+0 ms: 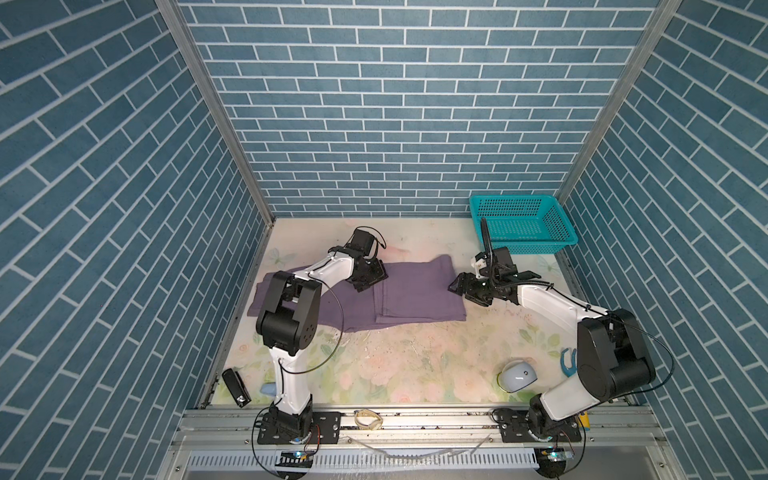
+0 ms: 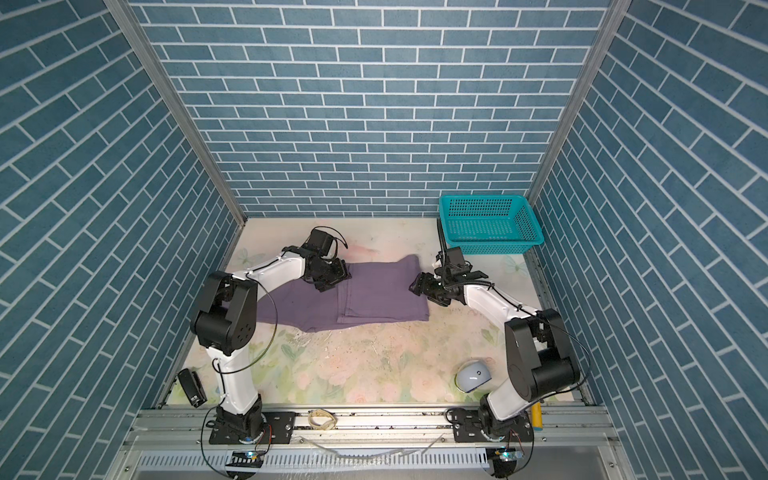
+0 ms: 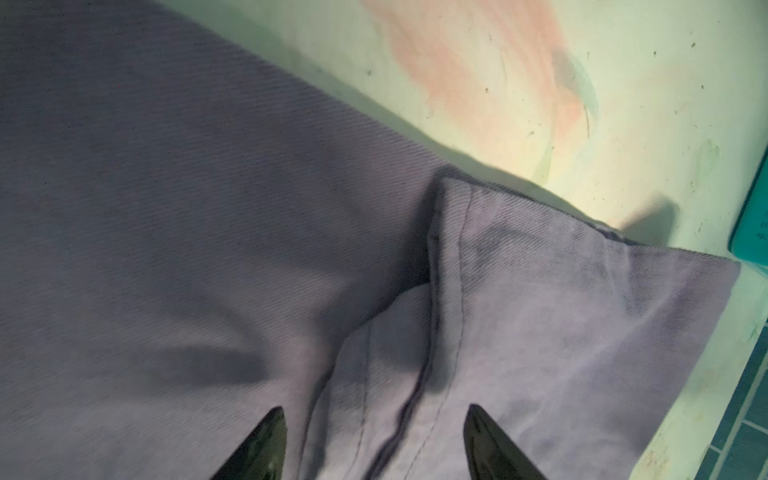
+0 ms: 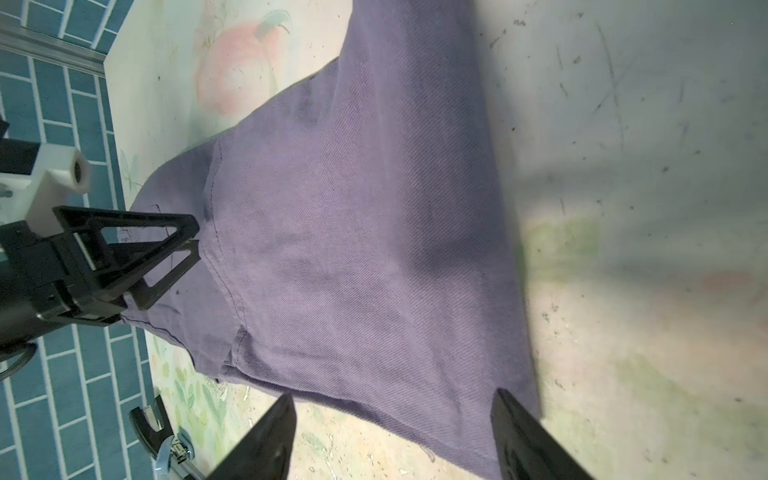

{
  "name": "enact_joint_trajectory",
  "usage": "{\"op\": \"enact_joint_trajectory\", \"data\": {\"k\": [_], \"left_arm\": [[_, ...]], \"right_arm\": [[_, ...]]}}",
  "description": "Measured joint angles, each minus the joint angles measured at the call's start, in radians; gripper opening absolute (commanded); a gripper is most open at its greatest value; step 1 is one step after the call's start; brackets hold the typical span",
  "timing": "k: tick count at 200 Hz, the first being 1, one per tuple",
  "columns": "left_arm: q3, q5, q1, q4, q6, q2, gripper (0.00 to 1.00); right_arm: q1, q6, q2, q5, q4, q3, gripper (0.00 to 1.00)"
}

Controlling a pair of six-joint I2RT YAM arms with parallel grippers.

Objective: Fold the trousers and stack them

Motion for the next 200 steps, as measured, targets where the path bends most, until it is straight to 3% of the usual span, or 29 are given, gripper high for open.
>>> {"op": "enact_joint_trajectory", "data": {"k": [10, 31, 47, 59, 105, 116, 127, 134, 138, 140, 200], "left_arm": [[0.014, 0.005, -0.002, 0.006, -0.002, 0.024, 0.57], [0.029, 0.025, -0.005, 0.021, 0.001, 0.058, 0.22], [0.041, 0.043, -0.005, 0.018, 0.016, 0.060, 0.05], [0.071, 0.047, -0.006, 0.003, 0.023, 0.060, 0.00], [0.148, -0.002, -0.009, -0.088, 0.123, -0.056, 0.00], [0.164, -0.021, -0.010, -0.113, 0.151, -0.091, 0.11], [0.182, -0.045, -0.010, -0.133, 0.182, -0.114, 0.53], [0.188, -0.060, -0.010, -0.142, 0.194, -0.123, 0.73], [0.190, -0.070, -0.008, -0.148, 0.200, -0.126, 0.95], [0.190, -0.079, -0.007, -0.151, 0.203, -0.127, 0.98], [0.114, -0.157, 0.095, -0.241, 0.198, -0.129, 0.99]], "right_arm": [[-0.001, 0.009, -0.001, -0.007, 0.015, 0.000, 0.74], [-0.004, 0.016, -0.001, -0.017, 0.027, 0.000, 0.74], [-0.005, 0.021, 0.000, -0.021, 0.029, 0.001, 0.74], [-0.005, 0.021, 0.001, -0.023, 0.030, 0.001, 0.74], [-0.007, 0.029, 0.009, -0.023, 0.034, 0.001, 0.73], [-0.007, 0.040, 0.012, -0.026, 0.037, 0.001, 0.73], [-0.007, 0.047, 0.013, -0.031, 0.044, 0.001, 0.74], [-0.007, 0.049, 0.014, -0.034, 0.048, 0.001, 0.75], [-0.007, 0.054, 0.014, -0.036, 0.051, 0.001, 0.75], [-0.007, 0.054, 0.014, -0.037, 0.053, 0.001, 0.76], [-0.008, 0.065, 0.014, -0.051, 0.060, 0.001, 0.78]]}}
